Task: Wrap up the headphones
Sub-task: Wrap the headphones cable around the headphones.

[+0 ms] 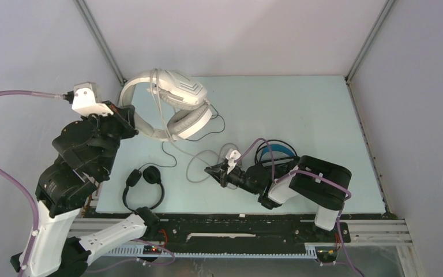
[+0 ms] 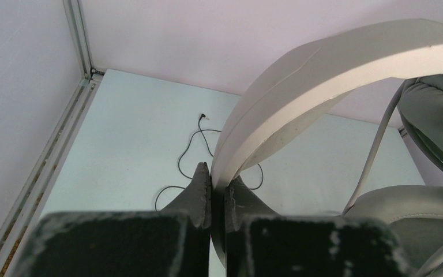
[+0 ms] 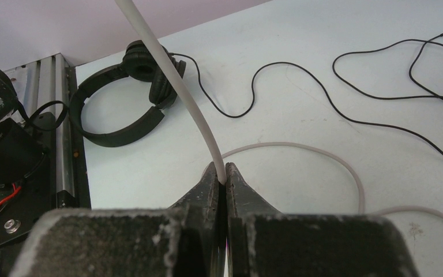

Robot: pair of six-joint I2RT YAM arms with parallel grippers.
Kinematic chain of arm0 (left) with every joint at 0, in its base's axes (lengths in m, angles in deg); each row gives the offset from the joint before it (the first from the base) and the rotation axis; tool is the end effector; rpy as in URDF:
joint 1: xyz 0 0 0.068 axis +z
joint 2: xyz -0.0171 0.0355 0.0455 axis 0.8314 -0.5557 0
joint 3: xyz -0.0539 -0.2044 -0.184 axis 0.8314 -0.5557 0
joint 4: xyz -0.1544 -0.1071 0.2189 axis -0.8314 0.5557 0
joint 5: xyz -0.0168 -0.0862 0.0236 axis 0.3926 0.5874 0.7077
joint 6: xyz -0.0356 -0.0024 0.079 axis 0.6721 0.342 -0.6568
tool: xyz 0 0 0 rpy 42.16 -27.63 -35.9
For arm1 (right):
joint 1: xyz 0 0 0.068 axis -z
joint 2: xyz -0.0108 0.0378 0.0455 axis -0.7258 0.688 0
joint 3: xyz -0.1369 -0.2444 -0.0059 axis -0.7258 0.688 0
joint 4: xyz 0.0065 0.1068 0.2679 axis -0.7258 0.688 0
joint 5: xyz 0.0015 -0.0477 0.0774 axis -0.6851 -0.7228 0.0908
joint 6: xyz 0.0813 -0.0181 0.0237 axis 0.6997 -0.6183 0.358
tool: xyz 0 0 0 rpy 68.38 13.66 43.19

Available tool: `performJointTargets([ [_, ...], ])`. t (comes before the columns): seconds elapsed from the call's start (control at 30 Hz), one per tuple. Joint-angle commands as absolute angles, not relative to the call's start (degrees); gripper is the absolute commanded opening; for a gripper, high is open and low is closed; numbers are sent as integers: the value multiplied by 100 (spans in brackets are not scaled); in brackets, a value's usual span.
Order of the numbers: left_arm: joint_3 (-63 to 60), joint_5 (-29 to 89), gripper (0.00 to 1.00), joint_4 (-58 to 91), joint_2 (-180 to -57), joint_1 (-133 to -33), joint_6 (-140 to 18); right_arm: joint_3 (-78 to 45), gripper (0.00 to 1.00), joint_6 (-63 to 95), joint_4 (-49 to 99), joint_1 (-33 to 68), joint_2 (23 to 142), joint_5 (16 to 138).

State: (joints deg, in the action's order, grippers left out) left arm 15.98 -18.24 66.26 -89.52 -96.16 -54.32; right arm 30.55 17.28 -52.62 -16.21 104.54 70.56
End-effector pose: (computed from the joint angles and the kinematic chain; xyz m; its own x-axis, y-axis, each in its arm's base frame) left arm 0.1291 -0.0438 0.5305 -0.0613 -0.2569 -0.9645 -0.0172 0.9664 -0.2563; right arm 0.1649 0.3245 0.1363 -0.1104 0.0974 -0.9891 -0.8950 0.4230 0.1416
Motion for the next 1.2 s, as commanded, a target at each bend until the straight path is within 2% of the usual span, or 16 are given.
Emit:
performJointTargets([
  [0.0, 1939, -1304, 0, 5896, -8916, -9591, -5469, 3093, 0, 1794, -5513, -1540, 10503, 7079],
  [0.13, 2047, -540, 0, 6518, -8994, -9592, -5860, 3089, 0, 1936, -5418, -1347, 10371, 7095],
  [0.23, 1892, -399, 0, 6847, -8928, -9596, -6146, 3054, 0, 2136, -5138, -1041, 10084, 7118],
  [0.53, 1050, 965, 0, 7165, -8673, -9593, -7459, 2254, 0, 2654, -2958, -147, 9162, 7701],
  [0.8, 64, 1021, 0, 6971, -8577, -9605, -8413, 1455, 0, 2735, -894, 182, 8224, 8508],
  [1.17, -1123, 492, 0, 6068, -8287, -9832, -9789, 1155, 0, 3506, 615, 188, 7052, 9313],
])
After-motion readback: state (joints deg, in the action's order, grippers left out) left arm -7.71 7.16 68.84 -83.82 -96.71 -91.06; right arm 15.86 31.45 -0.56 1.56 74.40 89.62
